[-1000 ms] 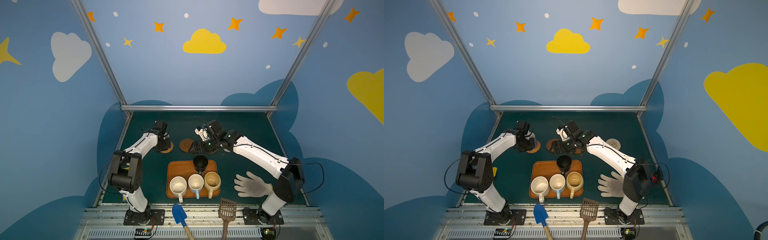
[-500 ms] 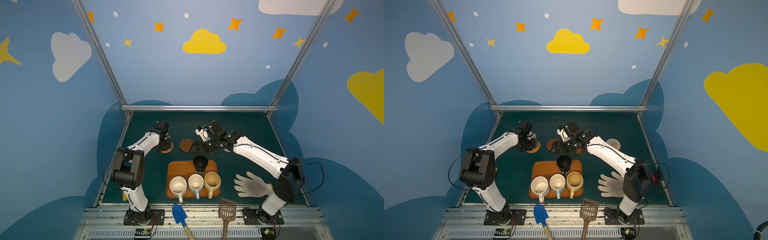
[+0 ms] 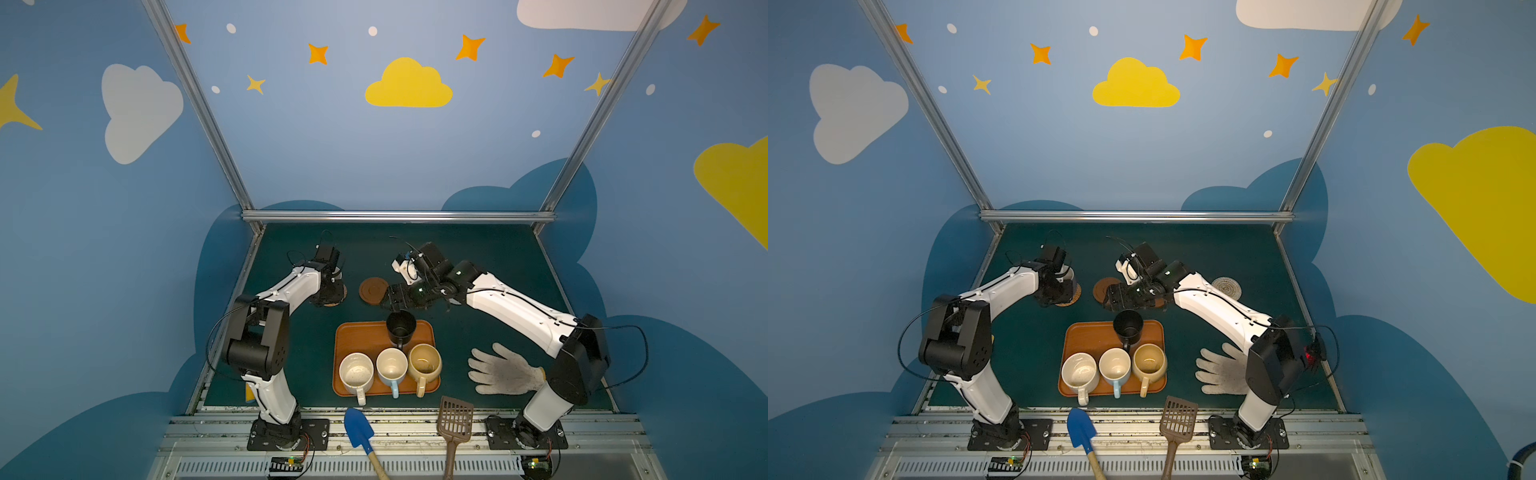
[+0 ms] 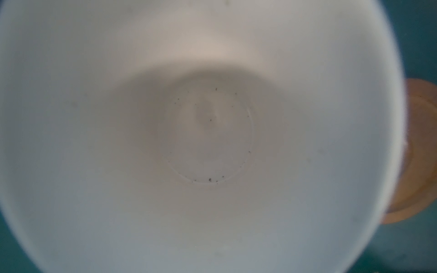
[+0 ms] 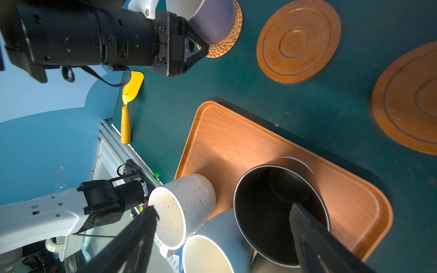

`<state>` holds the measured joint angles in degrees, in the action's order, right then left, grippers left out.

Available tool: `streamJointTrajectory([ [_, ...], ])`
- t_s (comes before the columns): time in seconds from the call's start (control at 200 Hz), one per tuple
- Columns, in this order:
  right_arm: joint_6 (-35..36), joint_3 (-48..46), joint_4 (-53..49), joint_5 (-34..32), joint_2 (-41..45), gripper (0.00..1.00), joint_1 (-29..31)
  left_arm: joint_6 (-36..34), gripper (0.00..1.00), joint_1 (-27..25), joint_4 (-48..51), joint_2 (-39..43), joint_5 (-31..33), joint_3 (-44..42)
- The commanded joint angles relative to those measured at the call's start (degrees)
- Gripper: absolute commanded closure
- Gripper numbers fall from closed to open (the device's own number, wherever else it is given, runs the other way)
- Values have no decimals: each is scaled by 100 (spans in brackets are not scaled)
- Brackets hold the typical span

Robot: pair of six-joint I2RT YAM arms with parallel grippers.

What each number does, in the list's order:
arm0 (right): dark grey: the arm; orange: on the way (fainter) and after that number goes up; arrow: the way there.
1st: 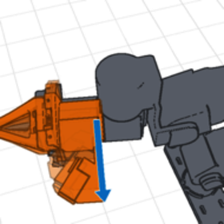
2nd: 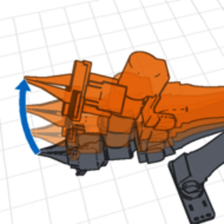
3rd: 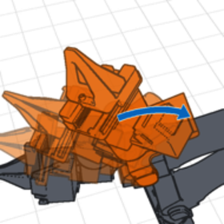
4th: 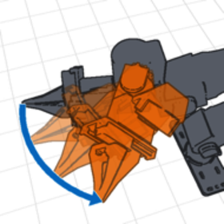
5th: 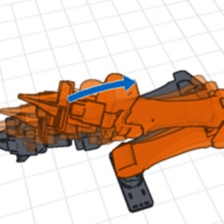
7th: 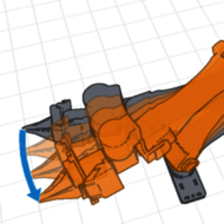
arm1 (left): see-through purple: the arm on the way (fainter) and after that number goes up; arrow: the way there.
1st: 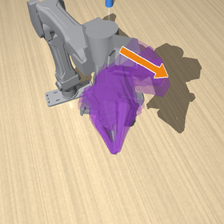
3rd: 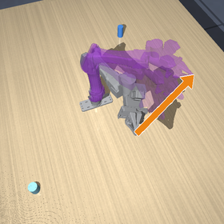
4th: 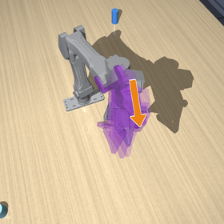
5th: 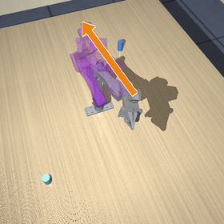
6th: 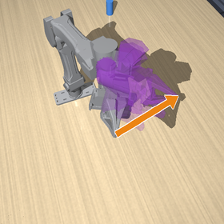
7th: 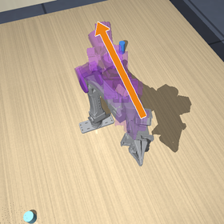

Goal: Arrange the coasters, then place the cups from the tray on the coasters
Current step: 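Lower white mug onto the wicker coaster and open left gripper, then raise left gripper off the mug while right gripper lowers onto black mug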

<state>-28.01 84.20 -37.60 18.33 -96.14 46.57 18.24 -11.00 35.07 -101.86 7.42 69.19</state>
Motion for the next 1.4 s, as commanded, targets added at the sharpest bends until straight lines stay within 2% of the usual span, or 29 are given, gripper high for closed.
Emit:
streamJointTrajectory([
  [0.0,112,-72,-131,-119,173,11,-36,54,59,2,53,243,109,-33],
  [0.13,133,-55,-209,-224,221,12,-25,74,47,4,64,448,97,-77],
  [0.295,199,-14,-528,-790,398,12,40,79,18,5,217,772,154,-11],
  [0.471,66,-105,-851,-1141,644,11,98,108,7,6,383,974,89,111],
  [0.516,-32,-139,-954,-1302,718,12,159,158,1,3,421,1048,36,123],
  [0.661,-358,-286,-1321,-1828,883,12,445,368,1,18,502,1454,-340,94],
  [0.806,-647,-632,-1238,-1842,961,13,635,390,0,21,596,2008,-679,86],
  [1.131,-746,-798,-955,-1836,548,17,1097,573,1,-20,1020,2948,-1130,68],
  [1.226,-650,-826,-828,-1832,381,19,1174,693,1,-83,1006,3104,-1281,-89],
  [1.397,-557,-799,-811,-1916,110,23,1190,723,1,-194,940,3182,-1181,-462],
])
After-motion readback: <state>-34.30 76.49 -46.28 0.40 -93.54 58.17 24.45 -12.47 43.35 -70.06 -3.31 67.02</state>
